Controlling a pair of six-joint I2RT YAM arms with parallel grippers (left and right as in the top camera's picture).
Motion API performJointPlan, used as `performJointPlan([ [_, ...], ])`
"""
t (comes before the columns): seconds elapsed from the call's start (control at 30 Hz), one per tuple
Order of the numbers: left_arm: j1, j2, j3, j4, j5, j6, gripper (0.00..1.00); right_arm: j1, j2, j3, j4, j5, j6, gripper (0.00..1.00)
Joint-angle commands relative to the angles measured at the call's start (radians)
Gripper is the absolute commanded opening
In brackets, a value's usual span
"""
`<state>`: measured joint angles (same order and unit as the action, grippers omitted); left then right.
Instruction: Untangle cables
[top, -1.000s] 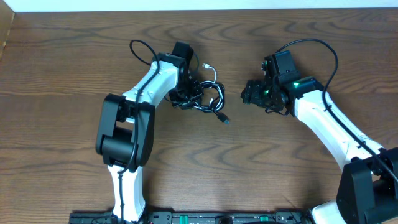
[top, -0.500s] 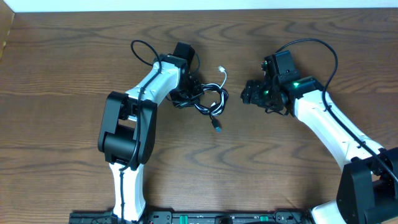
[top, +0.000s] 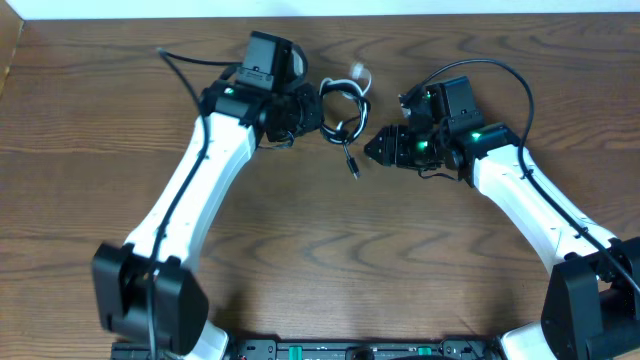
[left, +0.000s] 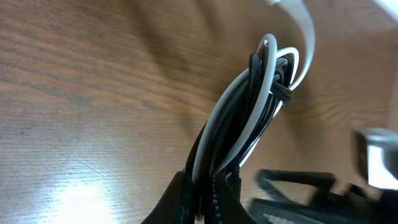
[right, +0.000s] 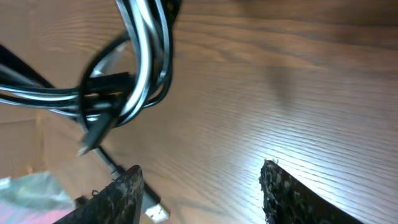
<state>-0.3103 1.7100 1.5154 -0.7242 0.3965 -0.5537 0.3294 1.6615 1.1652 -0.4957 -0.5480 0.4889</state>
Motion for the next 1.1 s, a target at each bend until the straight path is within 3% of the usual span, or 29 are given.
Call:
performJointPlan([
  [0.0, 0.0, -0.014, 0.008, 0.002, 0.015, -0.063, 0.08, 0.0, -0.021, 0.012, 0.026, -0.095, -0.006, 0.58],
  [0.23, 0.0, -0.014, 0.008, 0.026, 0.015, -0.183, 0.07, 0.022, -0.021, 0.012, 0.062, -0.066, -0.007, 0.59],
  [0.3, 0.0, -0.014, 0.008, 0.027, 0.015, -0.21, 0.07, 0.05, -0.021, 0.012, 0.061, -0.027, -0.008, 0.55],
  [0.4, 0.0, -0.014, 0.008, 0.027, 0.015, -0.211, 0.08, 0.093, -0.021, 0.012, 0.058, 0.021, -0.007, 0.39],
  [0.57, 0.0, -0.014, 0.008, 0.028, 0.019, -0.212, 0.07, 0.128, -0.021, 0.012, 0.057, 0.056, -0.008, 0.3],
  [0.6, 0.0, -0.014, 0.008, 0.028, 0.019, -0.211, 0.08, 0.131, -0.021, 0.012, 0.055, 0.064, -0.007, 0.25],
  [0.67, 0.0, -0.014, 0.008, 0.027, 0.019, -0.211, 0.07, 0.132, -0.021, 0.012, 0.056, 0.075, -0.007, 0.01],
  [0.7, 0.0, -0.014, 0.008, 0.024, 0.019, -0.211, 0.07, 0.131, -0.021, 0.012, 0.061, 0.074, -0.007, 0.01],
  [0.77, 0.0, -0.014, 0.008, 0.023, 0.024, -0.191, 0.07, 0.121, -0.032, 0.012, 0.082, 0.053, -0.007, 0.01],
  [0.93, 0.0, -0.014, 0.008, 0.023, 0.139, 0.05, 0.07, 0.085, -0.129, 0.012, 0.119, 0.045, -0.007, 0.01],
  [1.07, 0.0, -0.014, 0.008, 0.023, 0.248, 0.161, 0.07, 0.07, -0.165, 0.012, 0.136, 0.115, 0.023, 0.01],
])
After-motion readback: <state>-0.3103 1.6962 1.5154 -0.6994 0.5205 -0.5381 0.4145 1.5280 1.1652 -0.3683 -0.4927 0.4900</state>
